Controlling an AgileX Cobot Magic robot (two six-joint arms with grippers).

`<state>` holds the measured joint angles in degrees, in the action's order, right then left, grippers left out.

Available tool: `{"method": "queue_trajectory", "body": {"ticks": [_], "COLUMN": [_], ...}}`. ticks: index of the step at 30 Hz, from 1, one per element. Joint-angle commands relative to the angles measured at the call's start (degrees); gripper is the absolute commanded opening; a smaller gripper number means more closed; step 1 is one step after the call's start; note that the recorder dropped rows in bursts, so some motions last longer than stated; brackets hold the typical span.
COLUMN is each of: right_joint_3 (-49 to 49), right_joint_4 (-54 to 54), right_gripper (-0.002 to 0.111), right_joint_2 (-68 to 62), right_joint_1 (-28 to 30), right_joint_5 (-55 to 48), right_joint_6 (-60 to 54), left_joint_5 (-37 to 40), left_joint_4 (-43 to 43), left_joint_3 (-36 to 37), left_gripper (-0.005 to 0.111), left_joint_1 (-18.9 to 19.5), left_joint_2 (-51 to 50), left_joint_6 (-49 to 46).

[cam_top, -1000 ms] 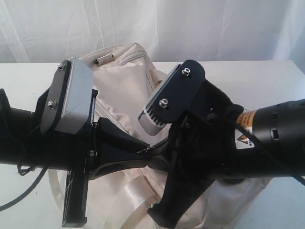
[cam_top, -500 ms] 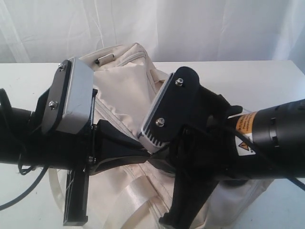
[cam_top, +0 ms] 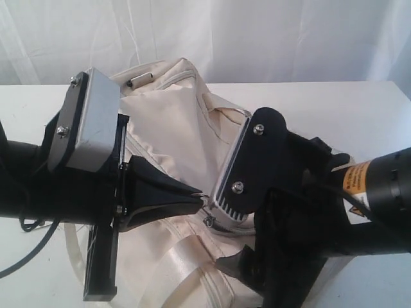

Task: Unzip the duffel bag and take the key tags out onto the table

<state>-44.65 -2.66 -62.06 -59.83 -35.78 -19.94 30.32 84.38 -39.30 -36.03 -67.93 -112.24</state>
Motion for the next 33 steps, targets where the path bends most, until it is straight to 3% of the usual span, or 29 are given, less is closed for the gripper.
{"method": "queue_trajectory", "body": {"ticks": [1, 10, 23, 33], "right_joint_3": [0.1, 0.1, 0.1, 0.1], "right_joint_4": [1.5, 1.5, 1.6, 4.0], "right_gripper": [0.07, 0.054, 0.002, 0.0], "right_joint_2": [-0.4, -7.8, -8.4, -8.4], "right_joint_1": [0.3, 0.3, 0.3, 0.3], "right_joint_5": [3.4, 6.1, 3.7, -2.8], "right_joint_6": [-0.6, -0.8, -0.8, -0.3], "left_joint_5": [0.6, -2.3, -10.6, -20.8], "left_joint_4": [0.0, -1.0, -8.1, -10.0], "left_joint_3": [-0.2, -0.2, -0.2, -0.2], "left_gripper": [0.0, 0.0, 0.0, 0.0], "left_joint_1": [-0.1, -0.1, -0.1, -0.1], "left_joint_2": [0.6, 0.6, 0.6, 0.6], "left_joint_6": [-6.1, -2.5, 7.3, 7.8]}}
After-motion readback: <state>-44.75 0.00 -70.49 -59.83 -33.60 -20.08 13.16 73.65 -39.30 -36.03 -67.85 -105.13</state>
